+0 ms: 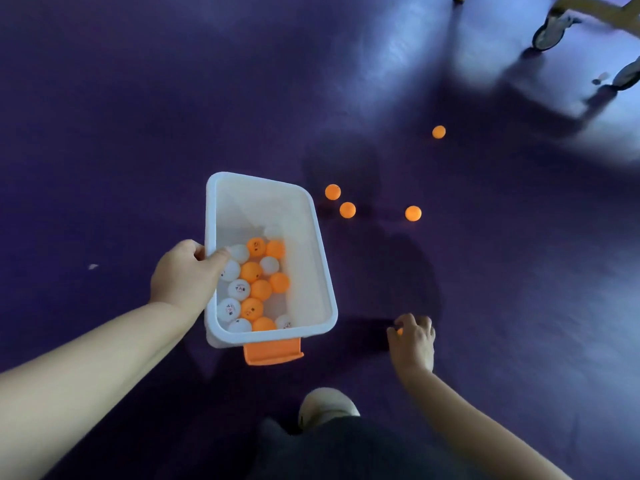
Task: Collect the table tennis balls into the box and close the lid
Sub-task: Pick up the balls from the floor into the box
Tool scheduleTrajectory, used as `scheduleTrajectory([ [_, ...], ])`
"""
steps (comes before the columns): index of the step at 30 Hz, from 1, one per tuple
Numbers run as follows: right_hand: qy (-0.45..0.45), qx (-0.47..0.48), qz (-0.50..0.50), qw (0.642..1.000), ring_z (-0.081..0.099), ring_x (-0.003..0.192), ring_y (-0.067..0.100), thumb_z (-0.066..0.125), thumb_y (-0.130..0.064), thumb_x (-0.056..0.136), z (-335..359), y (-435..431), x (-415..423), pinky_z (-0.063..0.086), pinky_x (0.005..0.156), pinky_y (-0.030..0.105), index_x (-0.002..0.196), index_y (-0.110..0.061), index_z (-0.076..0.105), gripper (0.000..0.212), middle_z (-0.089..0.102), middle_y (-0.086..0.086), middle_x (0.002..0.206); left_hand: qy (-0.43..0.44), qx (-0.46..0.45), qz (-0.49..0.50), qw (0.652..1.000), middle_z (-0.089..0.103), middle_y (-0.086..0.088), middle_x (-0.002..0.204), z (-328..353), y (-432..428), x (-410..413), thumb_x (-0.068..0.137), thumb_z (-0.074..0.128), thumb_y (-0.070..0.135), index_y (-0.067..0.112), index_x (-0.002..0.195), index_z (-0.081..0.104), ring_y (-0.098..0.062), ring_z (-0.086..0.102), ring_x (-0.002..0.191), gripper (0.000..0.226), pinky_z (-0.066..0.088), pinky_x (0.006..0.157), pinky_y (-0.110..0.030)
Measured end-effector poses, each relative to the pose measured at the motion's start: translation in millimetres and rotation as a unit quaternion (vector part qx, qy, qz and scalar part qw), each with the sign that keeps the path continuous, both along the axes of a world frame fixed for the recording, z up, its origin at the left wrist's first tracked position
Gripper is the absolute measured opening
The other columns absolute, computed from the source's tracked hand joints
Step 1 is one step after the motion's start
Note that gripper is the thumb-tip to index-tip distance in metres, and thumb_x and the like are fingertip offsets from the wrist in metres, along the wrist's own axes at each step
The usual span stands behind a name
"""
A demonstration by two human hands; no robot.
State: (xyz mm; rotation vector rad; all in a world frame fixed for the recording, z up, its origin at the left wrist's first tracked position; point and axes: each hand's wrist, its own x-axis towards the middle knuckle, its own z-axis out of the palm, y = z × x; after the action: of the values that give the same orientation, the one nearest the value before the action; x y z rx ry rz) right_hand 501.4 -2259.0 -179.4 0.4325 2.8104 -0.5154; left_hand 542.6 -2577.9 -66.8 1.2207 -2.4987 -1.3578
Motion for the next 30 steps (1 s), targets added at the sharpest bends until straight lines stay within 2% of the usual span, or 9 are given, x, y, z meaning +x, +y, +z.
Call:
scheduleTrajectory([
  [4,0.044,-0.044,-0.015,0.998,0.053,0.085,0.024,0.049,-0.004,0.082,8.2,-0.1,-61.8,0.034,0.065,0.029,0.083,-0.017,0.057,0.015,0.053,0.000,0.096,0.005,0.005,0.032,0.999,0.046,0.001,0.061,2.3,18.2,-25.9,0.086,0.060,0.037,0.014,0.063,0.044,-0.016,0.041,0.055,0.036,0.029,0.050,-0.030],
  [8,0.076,-0.035,0.003,0.996,0.049,0.067,0.021,0.048,-0.006,0.084,20.9,-1.4,-140.6,0.034,0.061,0.029,0.103,-0.019,0.063,0.028,0.051,0.000,0.113,0.019,-0.004,0.072,0.997,0.044,-0.001,0.061,1.3,34.2,-47.7,0.084,0.060,0.033,0.008,0.066,0.045,-0.018,0.039,0.054,0.035,0.029,0.049,-0.030],
  [11,0.088,0.003,0.036,0.995,0.048,0.068,0.021,0.044,-0.009,0.091,21.1,-1.1,-192.0,0.036,0.063,0.031,0.129,-0.028,0.052,0.044,0.041,0.002,0.130,0.031,-0.006,0.092,0.995,0.045,-0.002,0.062,-0.6,40.5,-60.7,0.084,0.060,0.032,0.001,0.072,0.048,-0.018,0.038,0.054,0.036,0.030,0.049,-0.031],
  [16,0.013,0.118,0.122,0.985,0.050,0.071,0.023,0.045,-0.006,0.093,11.2,-4.3,-249.5,0.036,0.058,0.029,0.148,-0.036,0.023,0.066,0.026,0.006,0.147,0.038,-0.001,0.108,0.993,0.045,-0.001,0.062,-6.9,43.8,-77.6,0.085,0.059,0.033,0.003,0.072,0.048,-0.017,0.039,0.054,0.034,0.031,0.049,-0.031],
  [21,-0.015,0.123,0.129,0.984,0.060,0.086,0.031,0.047,-0.005,0.092,-4.7,-4.2,-268.0,0.042,0.063,0.034,0.138,-0.029,0.043,0.052,0.038,0.013,0.134,0.043,0.004,0.119,0.992,0.048,0.001,0.062,-13.4,42.7,-81.3,0.086,0.061,0.033,0.007,0.073,0.051,-0.015,0.042,0.055,0.031,0.032,0.050,-0.029],
  [24,0.047,0.023,0.073,0.996,0.059,0.089,0.034,0.051,-0.027,0.092,-1.5,-15.7,-259.5,0.039,0.069,0.035,0.125,-0.021,0.050,0.033,0.055,0.013,0.117,0.043,0.012,0.122,0.992,0.047,0.001,0.061,-17.1,42.6,-81.0,0.086,0.062,0.033,0.009,0.072,0.051,-0.015,0.042,0.054,0.030,0.032,0.050,-0.029],
  [26,0.107,-0.087,0.038,0.990,0.062,0.090,0.032,0.050,-0.047,0.090,8.8,-32.7,-248.3,0.042,0.071,0.034,0.112,-0.019,0.054,0.035,0.063,0.004,0.095,0.044,0.024,0.126,0.991,0.046,0.002,0.060,-18.4,44.2,-80.7,0.085,0.062,0.033,0.010,0.071,0.050,-0.015,0.041,0.054,0.030,0.032,0.050,-0.029],
  [28,0.157,-0.232,0.021,0.960,0.065,0.076,0.024,0.047,-0.052,0.087,27.5,-56.3,-231.6,0.052,0.070,0.040,0.094,-0.022,0.058,0.033,0.065,-0.003,0.079,0.046,0.035,0.130,0.990,0.049,0.002,0.062,-20.0,45.4,-80.5,0.085,0.062,0.033,0.009,0.073,0.051,-0.015,0.043,0.054,0.029,0.034,0.051,-0.029],
  [30,0.175,-0.392,0.019,0.903,0.062,0.062,0.016,0.047,-0.043,0.089,51.6,-82.0,-208.3,0.054,0.061,0.040,0.079,-0.024,0.058,0.024,0.064,-0.006,0.069,0.047,0.041,0.132,0.989,0.051,0.001,0.063,-21.6,46.2,-79.2,0.085,0.063,0.034,0.009,0.075,0.053,-0.015,0.045,0.055,0.029,0.035,0.051,-0.029],
])
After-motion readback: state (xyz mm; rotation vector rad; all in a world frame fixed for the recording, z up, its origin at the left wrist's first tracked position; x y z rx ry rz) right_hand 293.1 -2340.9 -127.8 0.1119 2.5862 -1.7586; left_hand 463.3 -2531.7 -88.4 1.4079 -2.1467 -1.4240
